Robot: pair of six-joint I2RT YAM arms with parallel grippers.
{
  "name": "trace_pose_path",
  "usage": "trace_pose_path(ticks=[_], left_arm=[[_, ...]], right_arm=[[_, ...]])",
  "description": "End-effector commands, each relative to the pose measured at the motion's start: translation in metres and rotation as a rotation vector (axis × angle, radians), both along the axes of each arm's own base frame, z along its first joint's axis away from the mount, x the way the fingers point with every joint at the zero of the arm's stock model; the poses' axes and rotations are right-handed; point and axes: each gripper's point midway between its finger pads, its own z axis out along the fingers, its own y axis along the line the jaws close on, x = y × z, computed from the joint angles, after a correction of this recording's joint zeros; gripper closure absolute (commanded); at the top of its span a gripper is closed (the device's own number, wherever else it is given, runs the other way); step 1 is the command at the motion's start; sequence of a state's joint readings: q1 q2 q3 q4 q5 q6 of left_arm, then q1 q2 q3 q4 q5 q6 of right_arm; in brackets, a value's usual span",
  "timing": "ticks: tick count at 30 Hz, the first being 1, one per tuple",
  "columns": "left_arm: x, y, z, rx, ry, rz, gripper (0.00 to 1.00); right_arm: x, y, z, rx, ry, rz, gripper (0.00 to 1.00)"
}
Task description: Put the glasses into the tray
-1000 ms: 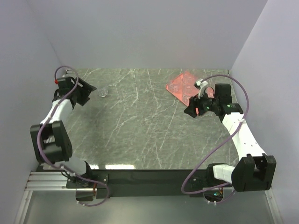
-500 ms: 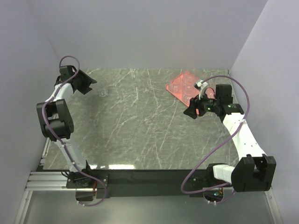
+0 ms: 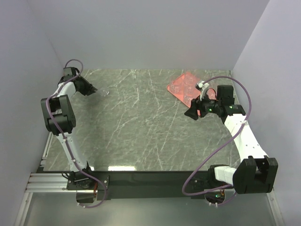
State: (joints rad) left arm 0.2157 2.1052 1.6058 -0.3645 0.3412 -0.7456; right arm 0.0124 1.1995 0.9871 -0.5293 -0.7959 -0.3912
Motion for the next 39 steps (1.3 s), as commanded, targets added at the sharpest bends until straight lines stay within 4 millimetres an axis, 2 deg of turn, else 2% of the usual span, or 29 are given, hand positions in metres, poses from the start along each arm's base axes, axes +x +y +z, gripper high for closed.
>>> trace_pose_path(ticks=[1,7,8,9,11,12,13,14,15,17,18,19,21,22,23,24,25,26,27,29,30,31,33,35,36,38,39], left_arm=[[0.008,0.002,0.018,0.029,-0.046,-0.029,0.78],[0.002,-0.002,0.028,0.040,-0.076,-0.056,0.99],[0.000,-0.005,0.029,0.041,-0.082,-0.066,0.99],[-0.001,-0.007,0.036,0.047,-0.100,-0.072,1.00],[-0.007,-0.013,0.035,0.049,-0.107,-0.088,1.00],[-0.009,-0.019,0.046,0.053,-0.133,-0.101,1.00],[-0.016,-0.024,0.041,0.047,-0.125,-0.111,1.00],[-0.016,-0.028,0.046,0.050,-0.149,-0.118,1.00],[-0.020,-0.038,0.056,0.051,-0.172,-0.138,1.00],[-0.028,-0.050,0.055,0.043,-0.181,-0.159,1.00],[-0.032,-0.062,0.066,0.043,-0.210,-0.180,1.00],[-0.039,-0.068,0.060,0.035,-0.198,-0.189,1.00],[-0.046,-0.090,0.074,0.031,-0.243,-0.222,1.00],[-0.055,-0.098,0.068,0.023,-0.231,-0.234,1.00],[-0.059,-0.114,0.079,0.021,-0.264,-0.257,1.00],[-0.062,-0.116,0.081,0.022,-0.269,-0.255,1.00],[-0.072,-0.134,0.075,0.015,-0.259,-0.289,1.00],[-0.079,-0.153,0.077,0.006,-0.268,-0.320,1.00],[-0.082,-0.161,0.087,0.008,-0.300,-0.327,1.00],[-0.096,-0.177,0.083,-0.011,-0.293,-0.339,1.00],[-0.104,-0.191,0.091,-0.020,-0.319,-0.361,1.00],[-0.111,-0.197,0.087,-0.026,-0.319,-0.368,1.00],[-0.127,-0.216,0.091,-0.053,-0.324,-0.389,1.00],[-0.134,-0.228,0.094,-0.072,-0.352,-0.394,1.00],[-0.143,-0.241,0.097,-0.082,-0.360,-0.422,1.00],[-0.151,-0.253,0.097,-0.090,-0.364,-0.429,1.00],[-0.160,-0.267,0.099,-0.096,-0.370,-0.458,1.00]], right_arm=[[-0.002,0.000,0.006,0.007,-0.030,0.012,0.33],[-0.003,-0.001,0.005,0.008,-0.029,0.009,0.33],[0.000,-0.008,0.006,0.010,-0.029,-0.015,0.33],[0.000,-0.008,0.007,0.011,-0.030,-0.017,0.33],[-0.001,-0.007,0.007,0.016,-0.028,-0.012,0.33],[-0.001,-0.008,0.007,0.016,-0.027,-0.016,0.33],[-0.001,-0.008,0.007,0.018,-0.030,-0.013,0.33],[0.000,-0.008,0.006,0.018,-0.028,-0.013,0.33],[-0.001,-0.007,0.007,0.019,-0.028,-0.010,0.33],[-0.001,-0.007,0.006,0.019,-0.025,-0.009,0.33],[-0.001,-0.007,0.006,0.019,-0.023,-0.010,0.33],[-0.001,-0.007,0.005,0.021,-0.020,-0.008,0.33],[-0.001,-0.007,0.005,0.020,-0.019,-0.009,0.33],[-0.001,-0.006,0.005,0.021,-0.020,-0.006,0.33],[-0.001,-0.007,0.004,0.020,-0.016,-0.009,0.33],[-0.001,-0.006,0.005,0.023,-0.019,-0.006,0.33],[-0.001,-0.006,0.004,0.024,-0.012,-0.006,0.33],[-0.001,-0.006,0.004,0.028,-0.010,-0.003,0.33],[-0.001,-0.006,0.004,0.029,-0.004,-0.004,0.33],[0.000,-0.005,0.003,0.029,0.006,-0.001,0.33],[0.000,-0.004,0.004,0.027,0.007,0.002,0.33],[0.000,-0.004,0.002,0.027,0.017,0.003,0.33],[0.000,-0.002,0.003,0.024,0.020,0.010,0.33],[-0.001,-0.001,0.001,0.018,0.032,0.013,0.33],[-0.003,0.006,0.001,0.004,0.026,0.034,0.33],[-0.007,0.009,-0.002,-0.011,0.045,0.047,0.33],[-0.008,0.011,-0.001,-0.024,0.042,0.054,0.33]])
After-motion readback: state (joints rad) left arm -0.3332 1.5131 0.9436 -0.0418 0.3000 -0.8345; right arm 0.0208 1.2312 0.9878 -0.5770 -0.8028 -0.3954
